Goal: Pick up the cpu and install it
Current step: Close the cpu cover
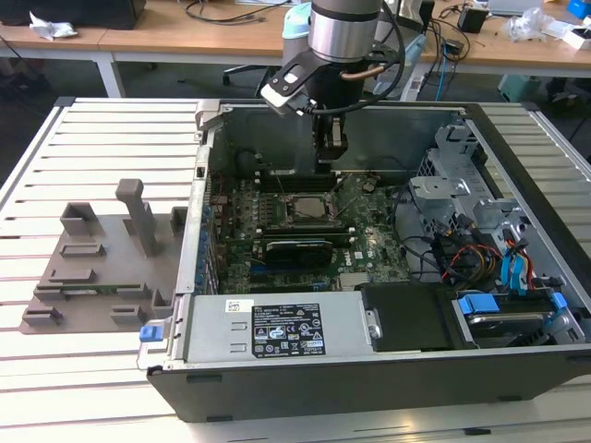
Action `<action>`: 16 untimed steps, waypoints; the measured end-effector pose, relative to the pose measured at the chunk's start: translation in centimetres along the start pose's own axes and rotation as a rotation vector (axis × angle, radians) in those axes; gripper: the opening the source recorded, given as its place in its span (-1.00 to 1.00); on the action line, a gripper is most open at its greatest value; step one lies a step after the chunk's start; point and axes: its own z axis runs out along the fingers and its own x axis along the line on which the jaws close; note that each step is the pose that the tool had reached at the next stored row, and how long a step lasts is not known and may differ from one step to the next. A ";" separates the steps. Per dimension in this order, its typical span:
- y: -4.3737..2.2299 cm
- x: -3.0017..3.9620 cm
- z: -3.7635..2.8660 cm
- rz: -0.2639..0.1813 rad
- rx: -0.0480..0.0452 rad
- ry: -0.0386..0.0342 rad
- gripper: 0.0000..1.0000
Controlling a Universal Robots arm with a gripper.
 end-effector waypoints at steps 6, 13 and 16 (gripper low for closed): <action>1.23 -0.01 -0.02 0.000 -0.0001 0.0001 -0.78; 3.04 -0.06 -0.03 0.000 0.0006 -0.0001 -0.78; 3.82 -0.09 -0.05 0.000 0.0009 -0.0005 -0.78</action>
